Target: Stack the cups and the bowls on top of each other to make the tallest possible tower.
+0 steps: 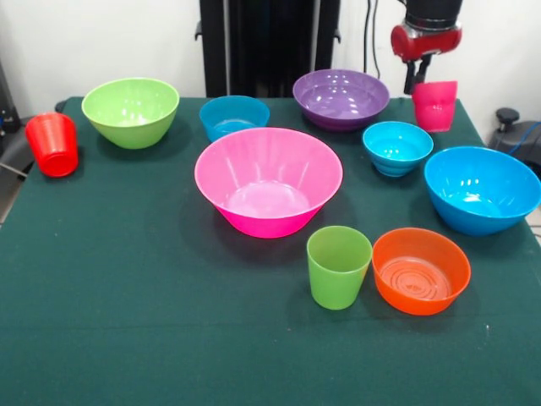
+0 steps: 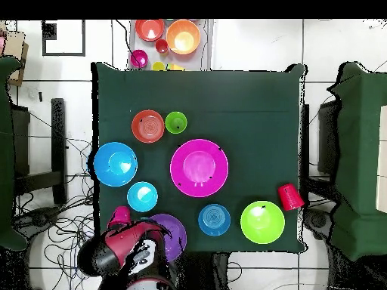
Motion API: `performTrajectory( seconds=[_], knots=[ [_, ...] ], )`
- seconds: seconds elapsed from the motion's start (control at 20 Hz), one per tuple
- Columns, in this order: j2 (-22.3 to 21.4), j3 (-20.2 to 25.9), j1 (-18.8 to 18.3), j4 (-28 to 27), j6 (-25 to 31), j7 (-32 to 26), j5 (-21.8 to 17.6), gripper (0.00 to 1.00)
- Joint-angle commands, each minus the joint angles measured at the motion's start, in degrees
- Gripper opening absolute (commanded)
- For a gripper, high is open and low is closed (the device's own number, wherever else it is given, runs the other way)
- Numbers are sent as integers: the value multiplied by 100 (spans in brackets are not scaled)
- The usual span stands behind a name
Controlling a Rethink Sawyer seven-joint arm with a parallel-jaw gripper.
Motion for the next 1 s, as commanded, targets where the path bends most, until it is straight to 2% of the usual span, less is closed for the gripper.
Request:
performTrajectory(
  seconds=[0.05, 0.4, 0.7, 1.0],
  knots=[
    [-978, 1044, -756, 49, 1512, -52, 340, 0],
    [-1562, 1762, -2014, 40, 2821, -1057, 421, 0],
    [-1778, 2306, -3057, -374, 3931, -1843, 257, 0],
    [-1524, 2770, -3741, -974, 4608, -2257, -194, 0]
  ],
)
